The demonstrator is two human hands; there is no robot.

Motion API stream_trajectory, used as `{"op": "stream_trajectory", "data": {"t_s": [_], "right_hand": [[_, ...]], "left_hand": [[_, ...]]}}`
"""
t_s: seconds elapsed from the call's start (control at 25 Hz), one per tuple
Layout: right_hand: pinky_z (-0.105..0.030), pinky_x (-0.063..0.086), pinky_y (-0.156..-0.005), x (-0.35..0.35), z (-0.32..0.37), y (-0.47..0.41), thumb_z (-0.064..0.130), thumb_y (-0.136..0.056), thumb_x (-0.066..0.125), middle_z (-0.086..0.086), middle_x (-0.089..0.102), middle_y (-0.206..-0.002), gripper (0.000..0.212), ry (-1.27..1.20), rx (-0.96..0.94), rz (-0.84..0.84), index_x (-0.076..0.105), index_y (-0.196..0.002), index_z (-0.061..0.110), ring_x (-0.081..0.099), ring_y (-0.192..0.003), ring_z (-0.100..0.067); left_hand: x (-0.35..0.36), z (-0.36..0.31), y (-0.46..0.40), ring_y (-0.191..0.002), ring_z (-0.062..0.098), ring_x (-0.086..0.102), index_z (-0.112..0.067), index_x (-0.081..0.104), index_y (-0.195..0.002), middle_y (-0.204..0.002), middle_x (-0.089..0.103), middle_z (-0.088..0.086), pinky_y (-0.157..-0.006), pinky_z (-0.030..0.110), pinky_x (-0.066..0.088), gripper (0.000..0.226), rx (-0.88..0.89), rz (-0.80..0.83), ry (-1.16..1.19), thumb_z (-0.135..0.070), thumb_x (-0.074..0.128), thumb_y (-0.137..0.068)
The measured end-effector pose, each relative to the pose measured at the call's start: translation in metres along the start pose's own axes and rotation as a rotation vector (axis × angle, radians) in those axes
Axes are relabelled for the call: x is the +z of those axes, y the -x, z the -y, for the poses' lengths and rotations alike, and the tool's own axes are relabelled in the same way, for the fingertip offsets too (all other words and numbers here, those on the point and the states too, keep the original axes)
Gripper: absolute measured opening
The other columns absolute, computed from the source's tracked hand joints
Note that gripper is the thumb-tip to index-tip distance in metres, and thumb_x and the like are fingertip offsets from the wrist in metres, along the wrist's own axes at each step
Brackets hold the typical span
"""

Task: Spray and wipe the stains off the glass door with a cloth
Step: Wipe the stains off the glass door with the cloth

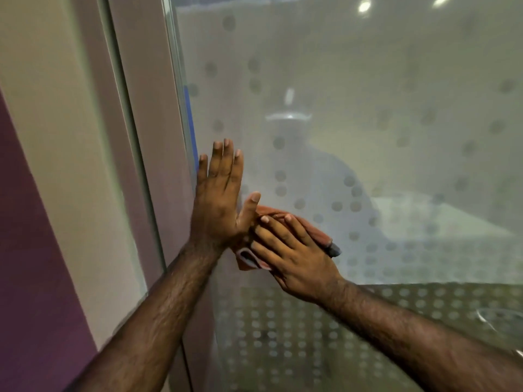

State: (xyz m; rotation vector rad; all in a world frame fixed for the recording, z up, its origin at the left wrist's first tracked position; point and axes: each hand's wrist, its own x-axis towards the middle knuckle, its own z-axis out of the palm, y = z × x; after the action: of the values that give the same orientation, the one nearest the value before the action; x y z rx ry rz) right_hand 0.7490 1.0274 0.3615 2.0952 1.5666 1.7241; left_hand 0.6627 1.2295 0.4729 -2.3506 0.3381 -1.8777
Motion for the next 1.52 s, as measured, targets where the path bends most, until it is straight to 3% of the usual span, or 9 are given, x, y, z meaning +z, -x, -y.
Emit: {"op": "stream_trajectory", "data": {"t_s": [0.32,0.48,0.6,0.76,0.88,1.0,1.24,1.4,1.52], "right_hand": [[-0.049,0.005,-0.139,-0.008,-0.005,0.074,0.025,-0.109,0.043,0.001,0.015,-0.185,0.069,0.035,0.128,0.069,0.023,-0.175,0.025,0.013,-0.171,-0.024],[-0.055,0.005,-0.138,-0.011,-0.016,0.099,0.020,-0.096,0.057,0.000,0.006,-0.185,0.089,0.053,0.608,-0.140,0.016,-0.176,0.023,0.009,-0.171,-0.032],[-0.049,0.001,-0.139,-0.004,0.002,0.103,0.023,-0.099,0.055,0.012,-0.004,-0.184,0.094,-0.069,1.145,-0.367,0.003,-0.176,0.031,-0.002,-0.172,-0.020],[-0.067,0.014,-0.134,0.024,0.059,0.078,0.031,-0.098,0.057,-0.006,0.009,-0.183,0.086,-0.139,1.539,-0.601,0.011,-0.170,0.035,0.018,-0.168,-0.043],[-0.063,0.012,-0.135,0.047,0.104,0.048,0.043,-0.102,0.054,0.011,-0.012,-0.183,0.090,-0.109,1.515,-0.502,0.004,-0.175,0.028,0.009,-0.170,-0.037],[-0.062,0.006,-0.137,0.071,0.162,0.014,0.047,-0.098,0.055,-0.001,0.005,-0.185,0.098,-0.064,1.322,-0.345,0.000,-0.176,0.022,0.002,-0.172,-0.033],[-0.055,0.007,-0.139,0.099,0.196,0.033,0.037,-0.110,0.041,0.000,0.011,-0.185,0.050,0.013,0.937,-0.240,0.047,-0.156,0.018,0.007,-0.172,-0.029],[-0.047,0.005,-0.140,0.098,0.190,0.069,0.030,-0.097,0.045,-0.007,0.010,-0.184,0.067,0.051,1.147,-0.249,0.037,-0.161,0.013,0.005,-0.172,-0.029],[-0.048,0.013,-0.138,0.095,0.183,0.104,0.028,-0.099,0.046,-0.021,0.026,-0.173,0.064,-0.017,1.486,-0.361,0.042,-0.157,0.001,0.029,-0.160,-0.043]], "left_hand": [[0.008,-0.001,-0.092,-0.164,0.046,0.024,-0.003,0.030,-0.169,-0.175,0.026,0.029,-0.132,0.069,0.013,0.076,0.286,-0.002,-0.220,-0.054,0.042,-0.114],[0.019,0.004,-0.097,-0.163,0.047,0.027,-0.005,0.031,-0.169,-0.174,0.029,0.029,-0.131,0.071,0.017,0.077,0.283,-0.014,-0.251,-0.056,0.042,-0.113],[0.020,0.007,-0.095,-0.162,0.048,0.029,-0.004,0.035,-0.168,-0.172,0.032,0.030,-0.131,0.069,0.017,0.077,0.284,-0.032,-0.231,-0.055,0.045,-0.112],[0.021,0.006,-0.094,-0.162,0.049,0.029,-0.002,0.035,-0.167,-0.172,0.031,0.032,-0.131,0.069,0.021,0.079,0.287,-0.021,-0.224,-0.057,0.045,-0.112],[0.021,0.005,-0.094,-0.163,0.048,0.027,-0.002,0.033,-0.168,-0.173,0.029,0.031,-0.132,0.068,0.020,0.082,0.291,-0.010,-0.242,-0.060,0.042,-0.111],[0.022,0.006,-0.092,-0.163,0.048,0.026,-0.002,0.032,-0.168,-0.173,0.029,0.031,-0.132,0.068,0.020,0.082,0.298,-0.037,-0.239,-0.060,0.042,-0.112],[0.024,0.010,-0.085,-0.163,0.042,0.031,-0.003,0.039,-0.166,-0.173,0.035,0.024,-0.133,0.062,0.025,0.070,0.534,0.000,-0.137,-0.047,0.050,-0.113],[0.022,0.011,-0.086,-0.164,0.041,0.028,-0.005,0.038,-0.167,-0.174,0.031,0.024,-0.133,0.062,0.024,0.070,0.653,0.073,-0.149,-0.049,0.049,-0.113],[0.020,0.009,-0.085,-0.167,0.039,0.020,-0.009,0.027,-0.171,-0.178,0.023,0.022,-0.134,0.063,0.021,0.071,0.663,0.080,-0.199,-0.048,0.044,-0.114]]}}
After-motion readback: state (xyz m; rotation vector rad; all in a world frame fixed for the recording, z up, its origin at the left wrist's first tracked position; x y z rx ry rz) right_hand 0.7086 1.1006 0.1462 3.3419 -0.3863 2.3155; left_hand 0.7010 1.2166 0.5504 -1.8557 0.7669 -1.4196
